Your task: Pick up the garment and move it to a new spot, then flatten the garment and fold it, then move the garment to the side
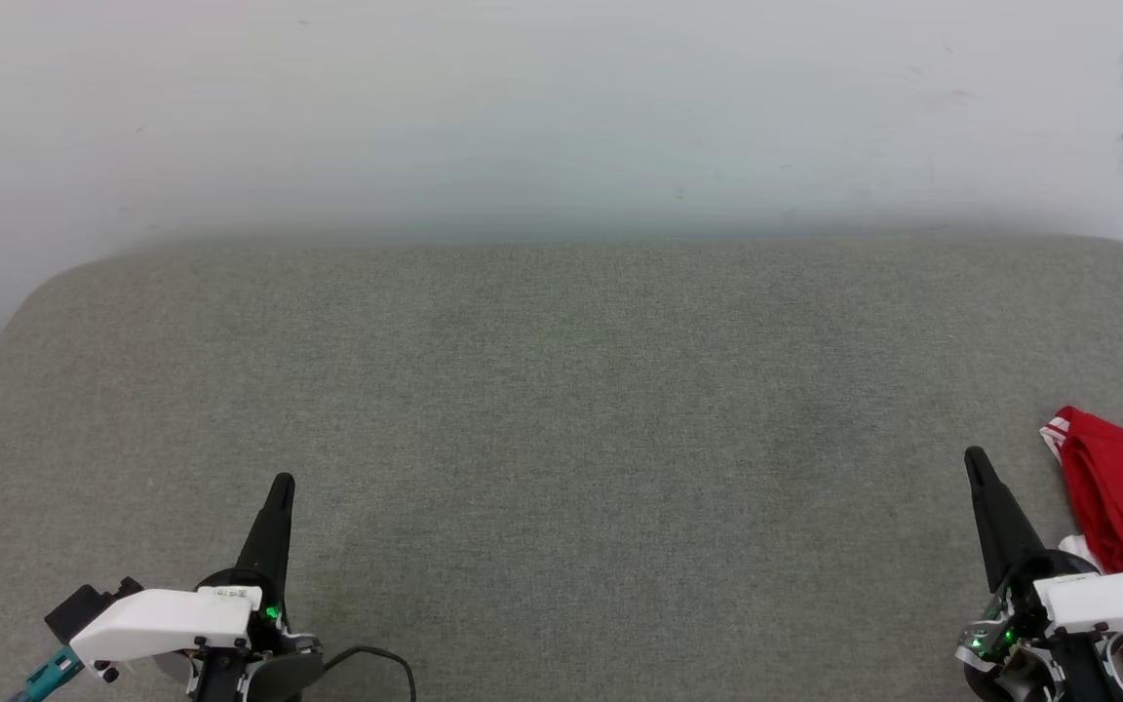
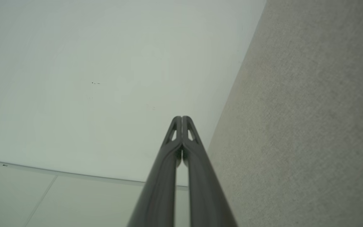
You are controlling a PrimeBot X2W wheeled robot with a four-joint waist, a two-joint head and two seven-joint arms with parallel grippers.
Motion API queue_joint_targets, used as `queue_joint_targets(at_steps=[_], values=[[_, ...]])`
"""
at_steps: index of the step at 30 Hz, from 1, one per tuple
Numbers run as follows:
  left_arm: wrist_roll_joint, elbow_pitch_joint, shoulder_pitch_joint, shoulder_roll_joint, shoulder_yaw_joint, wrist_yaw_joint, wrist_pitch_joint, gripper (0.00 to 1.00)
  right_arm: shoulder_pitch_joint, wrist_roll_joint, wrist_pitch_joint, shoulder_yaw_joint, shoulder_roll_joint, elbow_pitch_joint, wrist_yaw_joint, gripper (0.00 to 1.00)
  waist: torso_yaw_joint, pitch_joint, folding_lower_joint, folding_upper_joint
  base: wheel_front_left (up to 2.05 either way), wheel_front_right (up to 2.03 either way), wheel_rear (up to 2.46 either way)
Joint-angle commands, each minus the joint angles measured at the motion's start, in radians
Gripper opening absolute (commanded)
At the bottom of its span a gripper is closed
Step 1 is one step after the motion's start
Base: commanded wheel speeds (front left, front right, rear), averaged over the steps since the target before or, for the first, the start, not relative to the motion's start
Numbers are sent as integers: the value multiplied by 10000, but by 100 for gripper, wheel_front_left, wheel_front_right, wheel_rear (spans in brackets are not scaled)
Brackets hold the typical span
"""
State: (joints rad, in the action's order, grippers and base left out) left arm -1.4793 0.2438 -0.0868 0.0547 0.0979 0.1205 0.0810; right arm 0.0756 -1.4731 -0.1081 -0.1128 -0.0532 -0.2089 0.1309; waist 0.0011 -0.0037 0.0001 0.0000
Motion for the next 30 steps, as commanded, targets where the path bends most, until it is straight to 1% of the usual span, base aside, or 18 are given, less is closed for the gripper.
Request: queue_joint_targets(at_steps=[1, 17, 30], values=[[-252, -9, -161, -15, 40, 67, 72, 0, 175, -273, -33, -12, 26, -71, -2, 0, -1, 7, -1, 0, 0, 0, 0], [-1384, 25, -280, -60, 197, 126, 378, 0, 430, -1461, -70, -18, 47, -403, -3, 0, -11, 68, -1, 0, 0, 0, 0], [-1340, 22, -258, -57, 192, 126, 377, 0, 405, -1412, -68, -16, 46, -394, -3, 0, -11, 68, -1, 0, 0, 0, 0]])
